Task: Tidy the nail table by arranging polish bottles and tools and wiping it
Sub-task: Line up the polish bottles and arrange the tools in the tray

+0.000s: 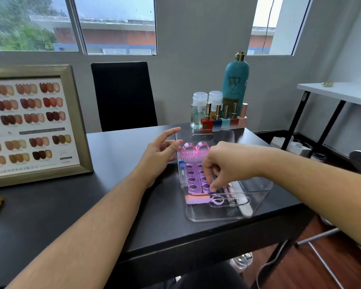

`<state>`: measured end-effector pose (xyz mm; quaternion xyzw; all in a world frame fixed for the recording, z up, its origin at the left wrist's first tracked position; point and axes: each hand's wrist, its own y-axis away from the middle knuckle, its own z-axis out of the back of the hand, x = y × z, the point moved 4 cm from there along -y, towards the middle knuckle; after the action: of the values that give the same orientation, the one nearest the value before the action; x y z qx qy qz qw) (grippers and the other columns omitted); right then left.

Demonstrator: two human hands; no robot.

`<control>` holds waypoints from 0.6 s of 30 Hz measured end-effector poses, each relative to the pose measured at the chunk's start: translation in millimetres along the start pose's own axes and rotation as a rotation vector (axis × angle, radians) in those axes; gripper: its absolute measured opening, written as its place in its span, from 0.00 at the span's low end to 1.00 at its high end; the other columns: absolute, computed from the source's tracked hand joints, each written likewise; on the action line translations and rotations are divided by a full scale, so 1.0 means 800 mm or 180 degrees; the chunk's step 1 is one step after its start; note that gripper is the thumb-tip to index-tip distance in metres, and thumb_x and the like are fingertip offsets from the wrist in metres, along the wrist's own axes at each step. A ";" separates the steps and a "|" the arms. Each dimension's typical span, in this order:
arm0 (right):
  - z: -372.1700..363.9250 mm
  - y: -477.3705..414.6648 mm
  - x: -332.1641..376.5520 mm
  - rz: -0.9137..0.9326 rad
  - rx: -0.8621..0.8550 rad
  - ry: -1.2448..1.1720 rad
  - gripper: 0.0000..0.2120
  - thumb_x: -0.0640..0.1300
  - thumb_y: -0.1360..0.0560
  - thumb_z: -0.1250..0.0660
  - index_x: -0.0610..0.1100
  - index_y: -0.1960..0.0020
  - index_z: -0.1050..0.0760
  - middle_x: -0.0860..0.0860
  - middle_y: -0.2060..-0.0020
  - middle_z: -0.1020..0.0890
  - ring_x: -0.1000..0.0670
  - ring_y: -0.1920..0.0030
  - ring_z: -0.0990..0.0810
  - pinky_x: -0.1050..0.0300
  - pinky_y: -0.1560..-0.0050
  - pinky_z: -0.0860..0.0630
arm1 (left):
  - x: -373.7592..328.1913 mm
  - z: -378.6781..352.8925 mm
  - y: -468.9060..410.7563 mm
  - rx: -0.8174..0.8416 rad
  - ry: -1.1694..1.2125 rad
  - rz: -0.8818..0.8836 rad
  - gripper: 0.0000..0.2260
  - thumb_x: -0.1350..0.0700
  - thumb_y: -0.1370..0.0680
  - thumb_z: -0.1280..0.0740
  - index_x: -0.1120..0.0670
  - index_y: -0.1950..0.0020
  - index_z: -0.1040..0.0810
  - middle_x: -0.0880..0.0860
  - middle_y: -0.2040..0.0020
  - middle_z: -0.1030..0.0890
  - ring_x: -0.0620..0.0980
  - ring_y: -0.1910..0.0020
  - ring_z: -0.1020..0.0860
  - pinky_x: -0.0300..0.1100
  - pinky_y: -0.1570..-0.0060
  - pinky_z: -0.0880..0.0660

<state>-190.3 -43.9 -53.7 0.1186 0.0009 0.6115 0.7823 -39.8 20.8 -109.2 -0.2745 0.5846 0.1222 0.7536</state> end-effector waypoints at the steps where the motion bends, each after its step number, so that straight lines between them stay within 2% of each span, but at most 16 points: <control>1: 0.000 -0.001 0.000 -0.0009 -0.0007 -0.0006 0.07 0.49 0.33 0.24 0.49 0.63 0.20 0.56 0.78 0.27 0.64 0.74 0.28 0.64 0.69 0.32 | 0.000 0.000 0.000 -0.0002 0.0008 0.0004 0.16 0.54 0.21 0.38 0.44 0.33 0.30 0.48 0.46 0.19 0.49 0.44 0.21 0.45 0.44 0.23; 5: -0.001 -0.001 0.001 -0.0015 0.0024 -0.0011 0.06 0.48 0.32 0.25 0.49 0.62 0.21 0.67 0.79 0.26 0.66 0.74 0.28 0.65 0.69 0.32 | 0.001 0.000 0.000 -0.0004 -0.0009 -0.0001 0.16 0.54 0.21 0.38 0.43 0.34 0.29 0.49 0.47 0.19 0.49 0.44 0.21 0.46 0.44 0.23; 8: 0.007 0.004 -0.005 -0.0044 -0.0140 -0.0054 0.05 0.49 0.31 0.26 0.49 0.61 0.20 0.58 0.77 0.25 0.65 0.73 0.28 0.67 0.69 0.32 | 0.001 0.000 0.000 0.0001 -0.0006 0.0017 0.16 0.54 0.21 0.38 0.43 0.34 0.29 0.48 0.46 0.19 0.48 0.44 0.21 0.46 0.43 0.23; 10: 0.017 0.011 -0.016 -0.0093 -0.0297 -0.0025 0.03 0.49 0.31 0.26 0.51 0.60 0.20 0.56 0.73 0.25 0.63 0.72 0.28 0.68 0.70 0.33 | 0.001 0.000 0.000 0.0005 -0.0013 0.0025 0.16 0.53 0.21 0.38 0.42 0.34 0.29 0.49 0.45 0.19 0.49 0.43 0.21 0.47 0.42 0.24; 13: 0.025 0.022 -0.030 -0.0152 -0.0214 0.0034 0.08 0.48 0.31 0.26 0.57 0.54 0.21 0.58 0.62 0.24 0.61 0.65 0.27 0.66 0.65 0.33 | -0.001 0.000 0.001 0.0018 -0.0022 0.0026 0.16 0.53 0.21 0.38 0.42 0.34 0.30 0.51 0.44 0.20 0.49 0.42 0.22 0.49 0.41 0.25; 15: 0.018 0.025 -0.032 -0.0151 0.0006 0.0045 0.12 0.47 0.31 0.25 0.59 0.51 0.21 0.61 0.55 0.26 0.59 0.58 0.25 0.64 0.58 0.29 | -0.002 0.000 0.002 0.0019 -0.0010 0.0030 0.16 0.53 0.21 0.38 0.43 0.34 0.30 0.51 0.43 0.20 0.49 0.42 0.22 0.49 0.40 0.25; 18: 0.008 0.025 -0.028 -0.0144 0.0100 -0.0053 0.10 0.47 0.32 0.25 0.57 0.52 0.20 0.59 0.51 0.25 0.56 0.55 0.22 0.54 0.49 0.24 | -0.004 -0.001 0.003 0.0022 0.0004 0.0024 0.16 0.53 0.21 0.39 0.44 0.33 0.30 0.52 0.42 0.21 0.50 0.42 0.22 0.49 0.40 0.25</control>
<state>-214.2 -61.8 -47.2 0.1360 0.0067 0.5925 0.7940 -42.5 22.9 -106.9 -0.2698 0.5866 0.1229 0.7537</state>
